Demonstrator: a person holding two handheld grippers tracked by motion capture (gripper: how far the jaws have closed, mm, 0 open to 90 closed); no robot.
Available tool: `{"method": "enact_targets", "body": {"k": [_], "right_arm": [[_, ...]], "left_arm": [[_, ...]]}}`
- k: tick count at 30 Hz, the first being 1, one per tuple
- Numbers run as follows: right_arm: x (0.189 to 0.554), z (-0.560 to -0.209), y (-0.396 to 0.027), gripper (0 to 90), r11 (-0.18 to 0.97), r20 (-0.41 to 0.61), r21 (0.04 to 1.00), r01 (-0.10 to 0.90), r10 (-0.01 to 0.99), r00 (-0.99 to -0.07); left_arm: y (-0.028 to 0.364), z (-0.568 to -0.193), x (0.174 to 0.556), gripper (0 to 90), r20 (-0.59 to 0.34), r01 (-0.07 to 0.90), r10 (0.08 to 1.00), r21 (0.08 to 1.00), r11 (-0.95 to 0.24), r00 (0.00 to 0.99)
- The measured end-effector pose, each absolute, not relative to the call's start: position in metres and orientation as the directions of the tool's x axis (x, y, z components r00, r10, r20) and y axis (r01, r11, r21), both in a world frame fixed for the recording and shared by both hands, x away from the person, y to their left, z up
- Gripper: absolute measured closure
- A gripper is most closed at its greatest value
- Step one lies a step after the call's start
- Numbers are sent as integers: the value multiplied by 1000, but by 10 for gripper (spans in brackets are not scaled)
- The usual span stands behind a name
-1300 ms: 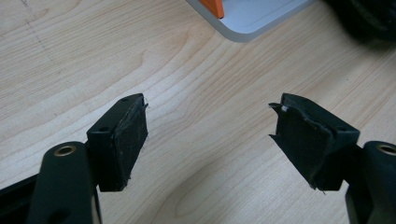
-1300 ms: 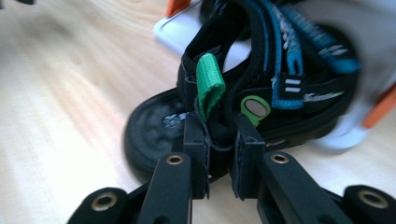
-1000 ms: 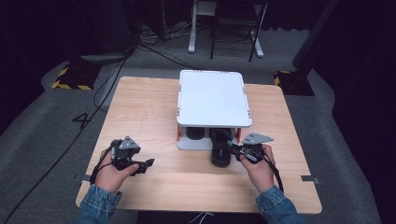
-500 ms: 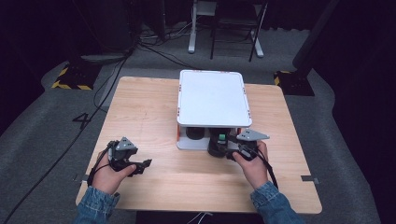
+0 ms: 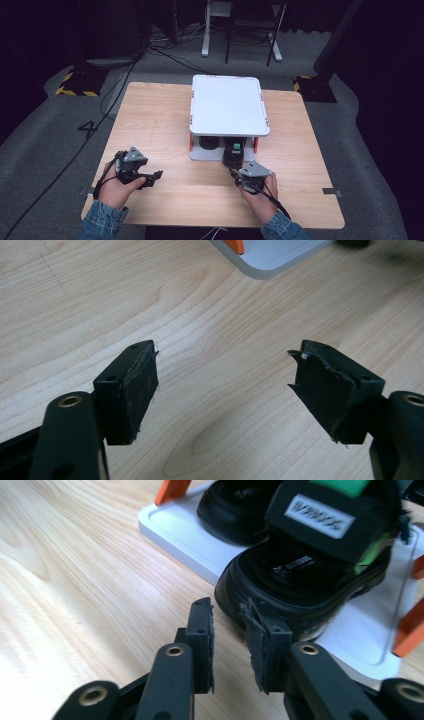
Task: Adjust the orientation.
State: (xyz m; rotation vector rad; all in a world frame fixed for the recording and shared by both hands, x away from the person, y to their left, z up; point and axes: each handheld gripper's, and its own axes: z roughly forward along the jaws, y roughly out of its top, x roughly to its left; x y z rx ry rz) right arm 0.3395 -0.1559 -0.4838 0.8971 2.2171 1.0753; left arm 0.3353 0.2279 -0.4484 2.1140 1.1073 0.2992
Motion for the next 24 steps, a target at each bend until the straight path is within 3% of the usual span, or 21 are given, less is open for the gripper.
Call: {"method": "enact_targets", "body": {"k": [5,13,24], "right_arm": [[348,-484,-156,773,438,-135,830,345,758,-639],[374,-491,-157,725,439,-163,839,322,767,-621],[407,-493,-148,693,424,-126,843,332,755,-644]], "left_arm": [[233,-449,333,258,-116,626,799,691,-362,590],[236,-451,328,258,-119,634,806,687,-354,580],[242,-454,322,258,-118,646,819,682,-343,561]]}}
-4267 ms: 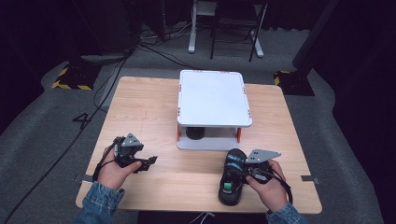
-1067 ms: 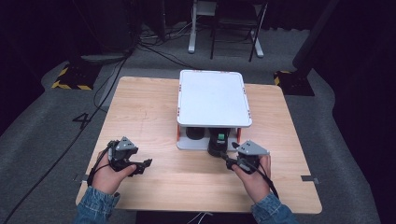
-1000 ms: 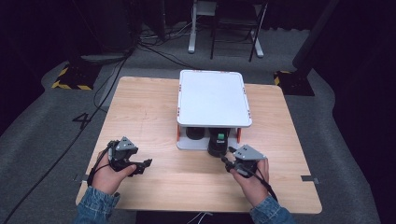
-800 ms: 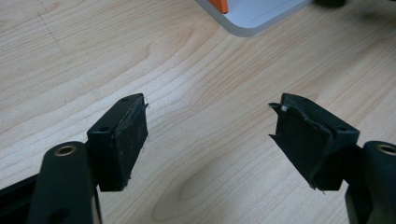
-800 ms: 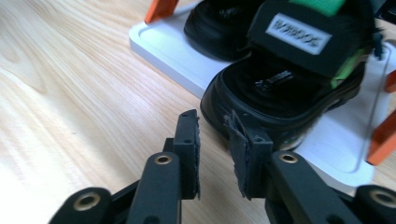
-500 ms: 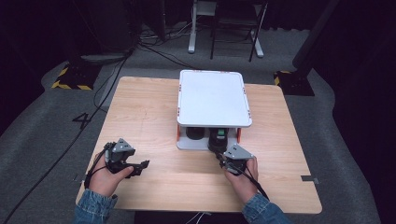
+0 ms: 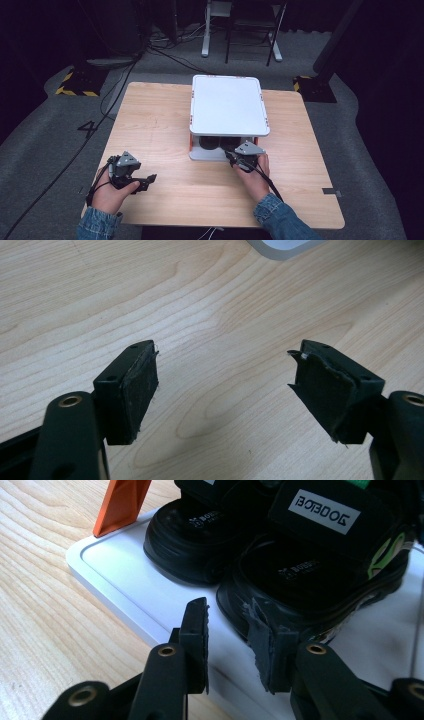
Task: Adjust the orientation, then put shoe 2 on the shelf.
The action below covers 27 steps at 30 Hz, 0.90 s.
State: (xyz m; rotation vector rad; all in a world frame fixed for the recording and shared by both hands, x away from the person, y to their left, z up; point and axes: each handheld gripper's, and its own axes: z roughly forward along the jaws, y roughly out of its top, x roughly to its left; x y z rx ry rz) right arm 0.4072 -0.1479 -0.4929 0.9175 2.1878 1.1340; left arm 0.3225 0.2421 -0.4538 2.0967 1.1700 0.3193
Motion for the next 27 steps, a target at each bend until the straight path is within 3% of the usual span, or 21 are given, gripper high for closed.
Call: {"method": "enact_targets", "body": {"k": [2,5,9,14,19,27], "right_arm": [[407,-493,-148,686,429,-129,841,330,751,-647],[405,-491,-149,584,417,-107,842,342,751,-652],[393,-480,-154,523,414,-97,855,313,719,-688],[366,-446,-173,489,370,-76,890,265,695,-715],[351,-423,-199,470,336,-55,902,271,711,-701],[344,-406,-251,415,316,-29,878,360,786,-618]], "left_arm": [[244,-454,322,259,-123,651,822,679,-339,556],[244,-454,322,259,-119,646,820,682,-342,559],[242,-453,324,259,-120,644,817,682,-345,564],[241,-452,326,259,-123,640,814,687,-344,568],[238,-451,327,259,-122,637,808,687,-351,577],[242,-451,328,258,-112,642,819,684,-347,563]]}}
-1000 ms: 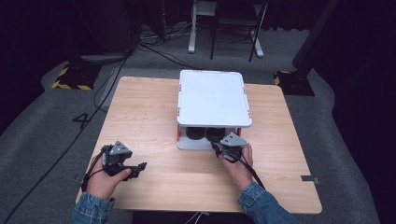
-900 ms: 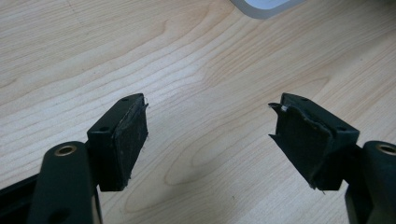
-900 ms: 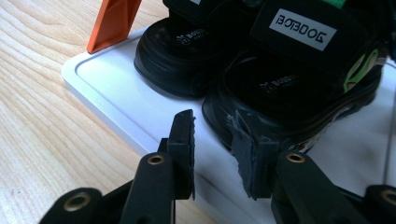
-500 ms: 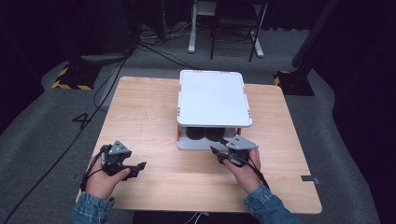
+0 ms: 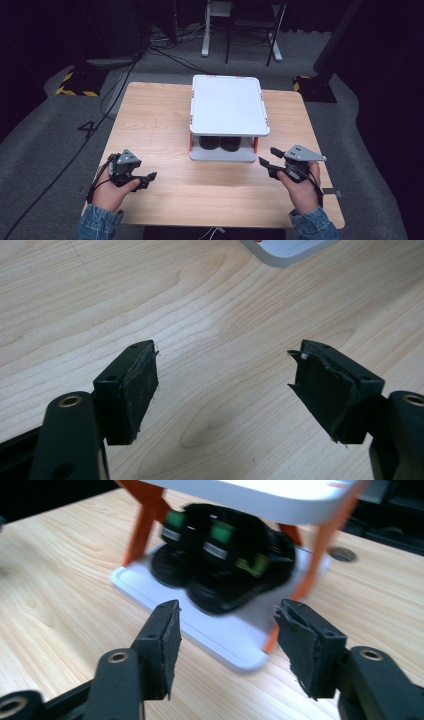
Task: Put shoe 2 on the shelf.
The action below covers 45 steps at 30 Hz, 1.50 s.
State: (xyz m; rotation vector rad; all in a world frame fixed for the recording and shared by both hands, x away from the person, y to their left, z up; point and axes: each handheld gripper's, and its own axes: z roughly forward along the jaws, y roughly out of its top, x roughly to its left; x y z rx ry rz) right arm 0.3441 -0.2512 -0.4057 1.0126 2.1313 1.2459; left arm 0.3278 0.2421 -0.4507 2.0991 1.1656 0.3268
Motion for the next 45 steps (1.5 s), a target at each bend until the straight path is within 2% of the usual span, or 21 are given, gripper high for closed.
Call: {"method": "enact_targets", "body": {"k": [6,12,17,19,22,29,34,39,43,45], "right_arm": [[348,-400,-287,395,283,-9,859,427,841,-540],[357,-401,-319,395,298,-23,839,455,856,-517],[361,-407,-341,348,266,-8,803,534,900,-436],[362,-411,-348,344,252,9,770,586,914,-405],[366,-419,-358,290,246,4,752,612,926,-376],[378,-445,-369,174,262,-15,733,628,929,-370],[386,-468,-372,206,238,18,745,623,927,-376],[391,-483,-375,180,240,37,718,653,924,-380],[397,-497,-368,184,267,4,701,662,926,-377],[401,-502,-367,164,287,-29,728,623,920,-390]], "left_arm": [[254,-452,327,257,-60,643,842,675,-362,537],[265,-452,330,255,-67,648,856,685,-335,513],[270,-457,336,252,-69,652,857,681,-334,511],[275,-460,337,247,-56,646,863,688,-331,502],[287,-464,339,246,-10,645,879,683,-342,477],[303,-472,343,231,2,654,900,686,-318,435],[305,-480,348,226,-5,657,900,686,-314,436],[305,-489,352,220,5,654,901,686,-318,434],[304,-495,355,212,0,662,904,681,-314,428],[305,-497,356,210,7,658,904,683,-316,426]]}}
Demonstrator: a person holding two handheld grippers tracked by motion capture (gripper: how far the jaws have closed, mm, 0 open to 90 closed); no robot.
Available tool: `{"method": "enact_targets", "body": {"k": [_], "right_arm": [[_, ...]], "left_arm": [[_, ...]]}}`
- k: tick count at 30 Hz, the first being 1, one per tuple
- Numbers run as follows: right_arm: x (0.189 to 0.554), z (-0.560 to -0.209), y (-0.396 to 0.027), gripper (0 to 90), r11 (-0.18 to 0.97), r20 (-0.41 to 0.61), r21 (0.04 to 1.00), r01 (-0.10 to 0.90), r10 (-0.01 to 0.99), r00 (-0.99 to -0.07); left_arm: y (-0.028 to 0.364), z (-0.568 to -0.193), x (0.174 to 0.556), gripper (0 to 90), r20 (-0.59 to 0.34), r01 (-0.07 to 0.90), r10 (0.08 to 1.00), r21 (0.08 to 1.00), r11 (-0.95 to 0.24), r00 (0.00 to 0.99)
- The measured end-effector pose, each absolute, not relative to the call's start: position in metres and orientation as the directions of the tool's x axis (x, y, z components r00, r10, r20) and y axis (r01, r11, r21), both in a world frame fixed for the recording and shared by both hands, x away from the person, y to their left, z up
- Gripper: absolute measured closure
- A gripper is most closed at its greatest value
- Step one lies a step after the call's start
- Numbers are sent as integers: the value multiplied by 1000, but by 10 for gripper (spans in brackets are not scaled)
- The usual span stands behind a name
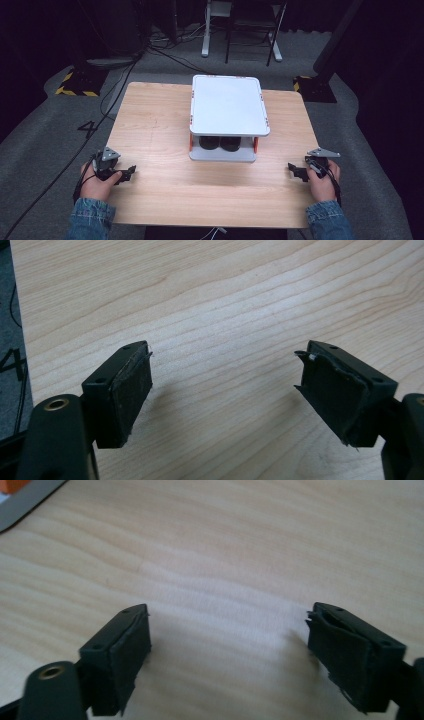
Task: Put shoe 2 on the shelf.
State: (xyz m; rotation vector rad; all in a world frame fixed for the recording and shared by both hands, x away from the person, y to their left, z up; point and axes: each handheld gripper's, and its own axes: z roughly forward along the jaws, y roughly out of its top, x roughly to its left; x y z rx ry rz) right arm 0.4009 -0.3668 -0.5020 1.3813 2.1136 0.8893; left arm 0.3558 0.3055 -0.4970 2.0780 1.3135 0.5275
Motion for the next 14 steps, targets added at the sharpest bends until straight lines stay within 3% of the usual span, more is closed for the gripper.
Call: {"method": "enact_targets", "body": {"k": [14], "right_arm": [[405,-505,-366,139,264,-10,735,624,925,-380]], "left_arm": [[311,-505,357,180,-16,653,904,697,-297,428]]}}
